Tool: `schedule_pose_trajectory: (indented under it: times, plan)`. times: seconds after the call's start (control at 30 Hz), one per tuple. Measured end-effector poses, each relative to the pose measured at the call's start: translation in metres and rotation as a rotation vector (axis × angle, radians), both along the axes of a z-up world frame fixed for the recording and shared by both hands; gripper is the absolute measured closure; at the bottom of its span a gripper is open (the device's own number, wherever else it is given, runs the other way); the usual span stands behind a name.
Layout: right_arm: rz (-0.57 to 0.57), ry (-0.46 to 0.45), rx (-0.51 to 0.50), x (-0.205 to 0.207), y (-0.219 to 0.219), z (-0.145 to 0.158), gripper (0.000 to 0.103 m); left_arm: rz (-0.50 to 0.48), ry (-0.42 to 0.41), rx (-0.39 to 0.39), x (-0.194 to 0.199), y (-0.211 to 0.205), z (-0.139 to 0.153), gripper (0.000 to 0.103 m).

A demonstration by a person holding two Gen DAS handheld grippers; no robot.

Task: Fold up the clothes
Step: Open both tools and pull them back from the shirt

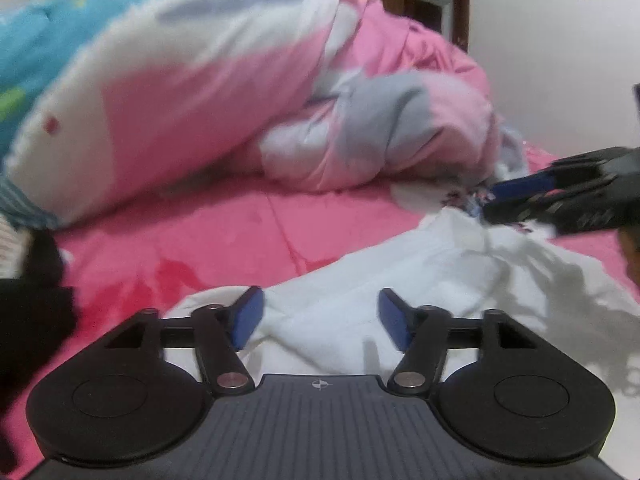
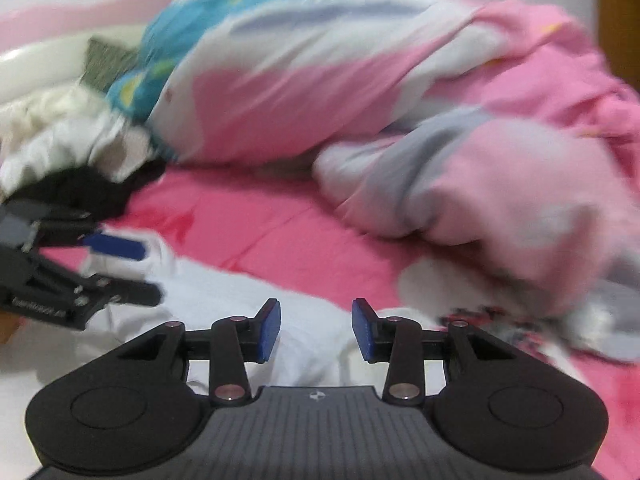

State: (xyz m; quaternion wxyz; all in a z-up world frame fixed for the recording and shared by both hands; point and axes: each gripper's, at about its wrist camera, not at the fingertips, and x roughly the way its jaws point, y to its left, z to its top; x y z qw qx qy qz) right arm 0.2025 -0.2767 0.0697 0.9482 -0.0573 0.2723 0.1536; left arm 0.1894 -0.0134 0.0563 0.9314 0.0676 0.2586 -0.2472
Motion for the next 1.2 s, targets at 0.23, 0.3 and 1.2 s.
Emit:
schedule_pose_trajectory:
  times: [0.23, 0.3, 1.2]
  plan:
    - [-0.225, 0.003, 0.264, -0.165, -0.049, 0.041, 0.041, 0.096, 0.075, -0.099, -0.118, 0.064, 0.029, 0.009]
    - [-0.3, 0.009, 0.321, -0.22, -0.064, 0.038, 0.034, 0.129, 0.13, -0.129, -0.153, 0.083, 0.026, 0.008]
    - [-0.647, 0.124, 0.463, -0.481, -0.05, 0.003, 0.002, 0.452, 0.402, -0.024, -0.367, 0.062, -0.013, 0.003]
